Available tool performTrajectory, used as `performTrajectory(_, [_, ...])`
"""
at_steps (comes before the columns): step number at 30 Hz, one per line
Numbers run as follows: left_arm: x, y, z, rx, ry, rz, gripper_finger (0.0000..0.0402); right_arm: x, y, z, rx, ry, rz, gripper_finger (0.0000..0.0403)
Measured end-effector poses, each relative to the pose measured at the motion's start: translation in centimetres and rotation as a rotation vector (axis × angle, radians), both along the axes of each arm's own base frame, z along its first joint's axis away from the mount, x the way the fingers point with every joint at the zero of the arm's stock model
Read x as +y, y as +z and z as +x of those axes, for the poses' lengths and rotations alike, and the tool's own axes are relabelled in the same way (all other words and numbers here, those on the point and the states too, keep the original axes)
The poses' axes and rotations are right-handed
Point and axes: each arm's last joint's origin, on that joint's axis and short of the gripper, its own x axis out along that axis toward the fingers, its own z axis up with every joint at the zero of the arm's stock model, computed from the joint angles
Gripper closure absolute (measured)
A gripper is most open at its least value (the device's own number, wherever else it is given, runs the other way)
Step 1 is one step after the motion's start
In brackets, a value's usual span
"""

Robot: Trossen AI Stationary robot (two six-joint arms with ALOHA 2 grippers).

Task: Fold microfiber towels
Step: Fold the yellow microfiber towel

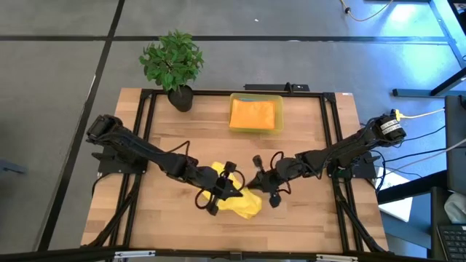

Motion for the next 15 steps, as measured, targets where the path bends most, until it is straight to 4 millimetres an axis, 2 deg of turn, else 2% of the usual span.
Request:
performTrajectory(3, [-0.4, 0.5, -0.1, -0.043, 0.09, -0.031, 0.0401, -0.2, 0.4, 0.2, -0.049, -0.162, 0.01, 0.04])
performTrajectory(7, [-0.9, 1.4, -0.8, -0.093, 0.212, 0.023, 0.039, -0.7, 0.9, 0.4, -0.122, -0.452, 0.046, 0.04])
performTrajectory(10, [-1.8, 2.1, -1.5, -0.13, 0.273, 0.108, 0.0363, -1.2, 1.4, 0.5, -0.184, -0.608, 0.083, 0.04])
performTrajectory(15, [-3.5, 3.2, -2.4, -0.198, 0.407, 0.215, 0.0299, -1.6, 2.0, 0.6, -0.248, -0.704, 0.106, 0.04])
